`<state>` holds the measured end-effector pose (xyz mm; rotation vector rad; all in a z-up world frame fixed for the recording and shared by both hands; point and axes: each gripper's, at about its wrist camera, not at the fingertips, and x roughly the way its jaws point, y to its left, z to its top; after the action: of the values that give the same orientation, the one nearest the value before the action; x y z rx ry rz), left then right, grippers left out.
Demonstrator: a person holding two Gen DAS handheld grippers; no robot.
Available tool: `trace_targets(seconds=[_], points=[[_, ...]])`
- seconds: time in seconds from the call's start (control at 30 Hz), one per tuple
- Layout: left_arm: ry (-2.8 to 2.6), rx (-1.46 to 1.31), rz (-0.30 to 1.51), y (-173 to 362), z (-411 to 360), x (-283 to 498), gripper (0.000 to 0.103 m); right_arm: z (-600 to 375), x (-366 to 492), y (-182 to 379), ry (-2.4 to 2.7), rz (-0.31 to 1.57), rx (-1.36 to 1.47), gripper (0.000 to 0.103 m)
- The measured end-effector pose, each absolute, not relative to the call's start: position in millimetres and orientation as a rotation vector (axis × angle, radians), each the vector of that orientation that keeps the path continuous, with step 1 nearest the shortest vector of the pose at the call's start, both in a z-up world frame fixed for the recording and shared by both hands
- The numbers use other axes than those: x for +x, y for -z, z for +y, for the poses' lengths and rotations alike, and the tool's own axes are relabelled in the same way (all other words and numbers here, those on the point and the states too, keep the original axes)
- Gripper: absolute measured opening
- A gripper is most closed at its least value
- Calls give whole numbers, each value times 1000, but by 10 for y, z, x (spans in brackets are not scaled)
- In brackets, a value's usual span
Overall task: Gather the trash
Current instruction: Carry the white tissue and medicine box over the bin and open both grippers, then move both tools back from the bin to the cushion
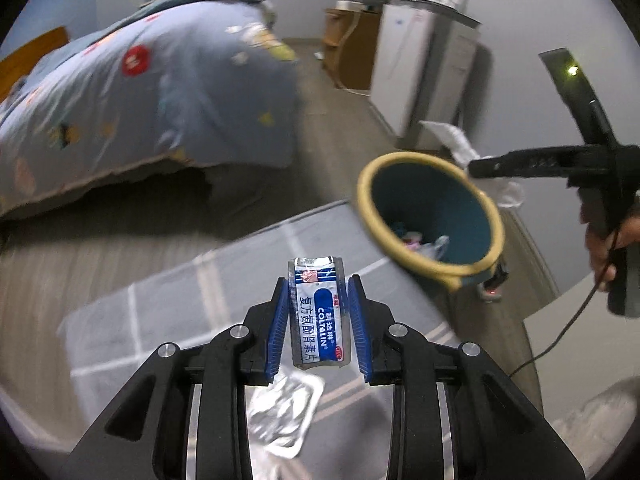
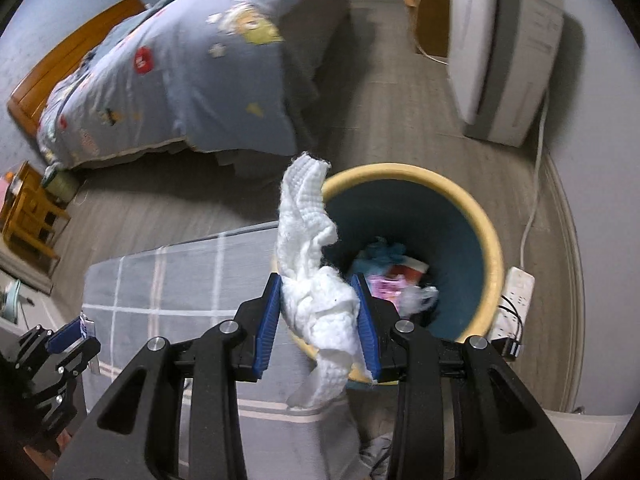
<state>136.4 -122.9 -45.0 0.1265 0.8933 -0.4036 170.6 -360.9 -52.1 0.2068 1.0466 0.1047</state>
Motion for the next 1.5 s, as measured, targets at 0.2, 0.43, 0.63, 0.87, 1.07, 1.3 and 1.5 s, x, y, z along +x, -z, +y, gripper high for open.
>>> trace_targets(seconds=[0.2, 0.43, 0.63, 0.87, 1.07, 1.3, 1.5], points=[[487, 164, 929, 562, -1829, 1627, 31, -4055, 1765, 770, -34, 1077, 265, 35], [539, 189, 972, 857, -2379, 1950, 31, -4334, 1792, 1104, -26, 1126, 405, 36], [570, 238, 970, 1003, -2688, 2096, 31, -4358, 1832, 1182, -36, 1117, 429, 41], [554, 216, 942, 1012, -2687, 2141, 74, -4526, 1824, 1154, -3, 1072, 502, 79], [491, 171, 932, 928, -2381, 2044, 92, -4483, 1834, 1120, 7, 1066, 494, 97], [388, 128, 895, 664, -1806, 1818, 95, -4193, 1860, 987, 3, 1064, 377, 97], [305, 116, 850, 425, -1258, 1499, 96, -3868, 1832, 802, -43, 1030, 312, 97]])
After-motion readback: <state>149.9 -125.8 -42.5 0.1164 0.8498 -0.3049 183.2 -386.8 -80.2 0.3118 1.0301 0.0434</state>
